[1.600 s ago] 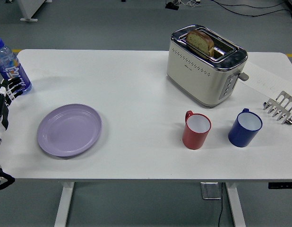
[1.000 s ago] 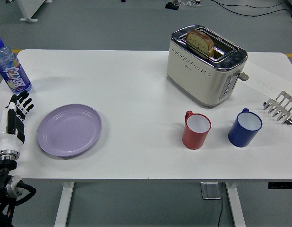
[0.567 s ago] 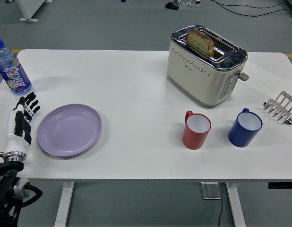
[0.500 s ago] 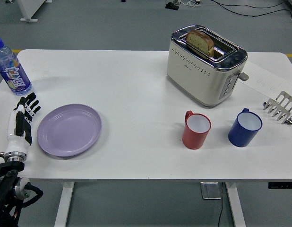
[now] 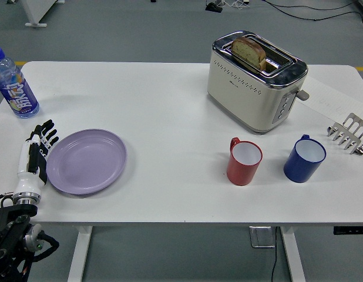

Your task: Push plate across desktop

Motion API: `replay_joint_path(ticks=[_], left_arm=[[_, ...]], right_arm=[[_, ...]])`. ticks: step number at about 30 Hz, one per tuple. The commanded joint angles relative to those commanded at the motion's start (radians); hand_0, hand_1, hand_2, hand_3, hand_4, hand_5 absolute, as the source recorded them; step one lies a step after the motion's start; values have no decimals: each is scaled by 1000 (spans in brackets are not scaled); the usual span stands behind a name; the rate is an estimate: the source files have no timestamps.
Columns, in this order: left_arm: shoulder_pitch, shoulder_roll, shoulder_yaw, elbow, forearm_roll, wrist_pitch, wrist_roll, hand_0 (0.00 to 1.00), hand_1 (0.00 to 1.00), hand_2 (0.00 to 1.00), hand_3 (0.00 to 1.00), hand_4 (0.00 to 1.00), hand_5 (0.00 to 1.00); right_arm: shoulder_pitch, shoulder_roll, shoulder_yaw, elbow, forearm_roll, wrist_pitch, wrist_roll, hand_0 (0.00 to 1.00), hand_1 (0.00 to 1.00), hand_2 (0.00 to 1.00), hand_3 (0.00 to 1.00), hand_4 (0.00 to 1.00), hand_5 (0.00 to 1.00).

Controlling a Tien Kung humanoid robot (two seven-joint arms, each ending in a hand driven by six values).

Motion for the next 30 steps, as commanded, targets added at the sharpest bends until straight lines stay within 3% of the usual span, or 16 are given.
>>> replay_joint_path(ticks=[30], left_arm=[[-3,-22,76,-27,-21,37,-16,798,860,896,812,533,998]], right_arm=[[-7,-1,-10,0,7,0,0,677,678,758,704,321,317]])
